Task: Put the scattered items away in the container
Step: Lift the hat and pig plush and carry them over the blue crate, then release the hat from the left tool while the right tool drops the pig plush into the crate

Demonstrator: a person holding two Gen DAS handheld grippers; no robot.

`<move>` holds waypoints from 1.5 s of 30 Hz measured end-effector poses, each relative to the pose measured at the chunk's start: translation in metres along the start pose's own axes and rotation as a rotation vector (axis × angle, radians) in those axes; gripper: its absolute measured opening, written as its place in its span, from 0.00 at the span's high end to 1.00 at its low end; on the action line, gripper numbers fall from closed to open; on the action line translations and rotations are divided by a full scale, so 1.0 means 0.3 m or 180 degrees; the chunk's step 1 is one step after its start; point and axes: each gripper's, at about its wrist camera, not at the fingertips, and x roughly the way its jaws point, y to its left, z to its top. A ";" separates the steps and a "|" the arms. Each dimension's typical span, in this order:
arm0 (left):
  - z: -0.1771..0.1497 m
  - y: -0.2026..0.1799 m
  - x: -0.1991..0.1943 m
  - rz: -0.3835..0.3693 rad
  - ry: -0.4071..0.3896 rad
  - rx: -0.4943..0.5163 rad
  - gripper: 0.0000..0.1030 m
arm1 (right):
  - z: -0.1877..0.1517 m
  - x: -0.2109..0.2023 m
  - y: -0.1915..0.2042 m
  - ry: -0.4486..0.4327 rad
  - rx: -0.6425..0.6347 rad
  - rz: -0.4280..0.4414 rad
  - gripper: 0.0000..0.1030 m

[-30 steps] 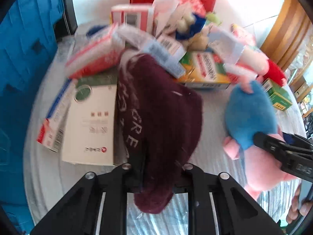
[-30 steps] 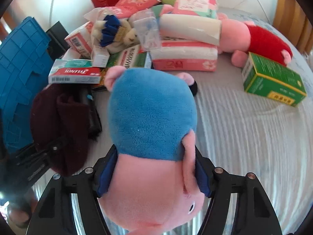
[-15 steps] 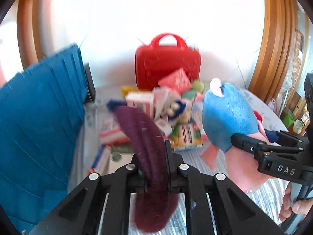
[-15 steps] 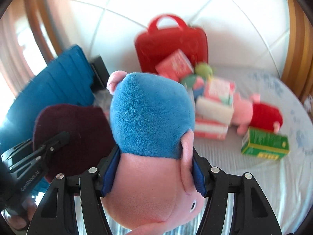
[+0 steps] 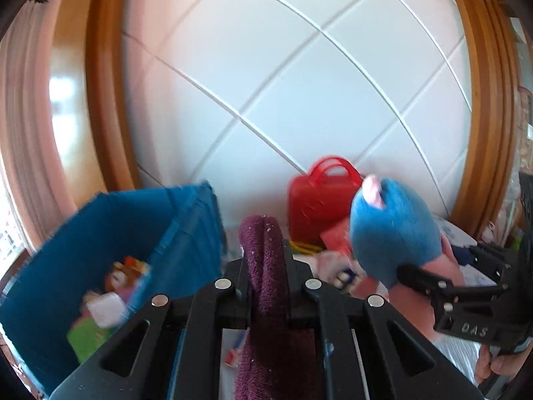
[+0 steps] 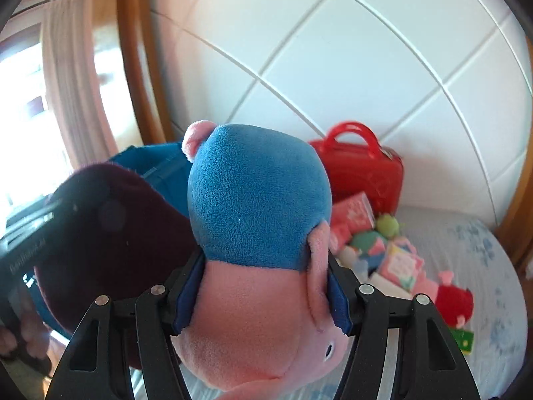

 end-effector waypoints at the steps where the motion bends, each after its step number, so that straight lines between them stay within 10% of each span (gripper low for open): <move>1: 0.036 0.044 -0.026 0.0106 -0.0064 0.0008 0.88 | 0.033 -0.003 0.036 -0.0028 -0.0049 0.0036 0.37; 13: 0.157 0.827 -0.277 0.0913 -0.0128 -0.0299 0.88 | 0.348 0.115 0.698 -0.0190 -0.0421 0.0387 0.37; 21: -0.064 1.276 -0.056 0.0661 0.0758 -0.0203 0.88 | 0.392 0.353 1.215 0.0139 -0.0435 0.0332 0.37; 34: -0.481 1.433 0.251 0.0125 0.2266 -0.0169 0.87 | 0.140 0.769 1.498 0.1222 -0.0438 -0.0004 0.37; 39: -0.535 1.426 0.241 0.0141 0.2310 0.0008 0.46 | 0.067 0.832 1.508 0.1353 -0.0468 0.0027 0.37; 45: -0.560 1.434 0.207 0.0112 0.2222 0.0042 0.40 | 0.023 0.882 1.536 0.1436 -0.0558 0.0055 0.33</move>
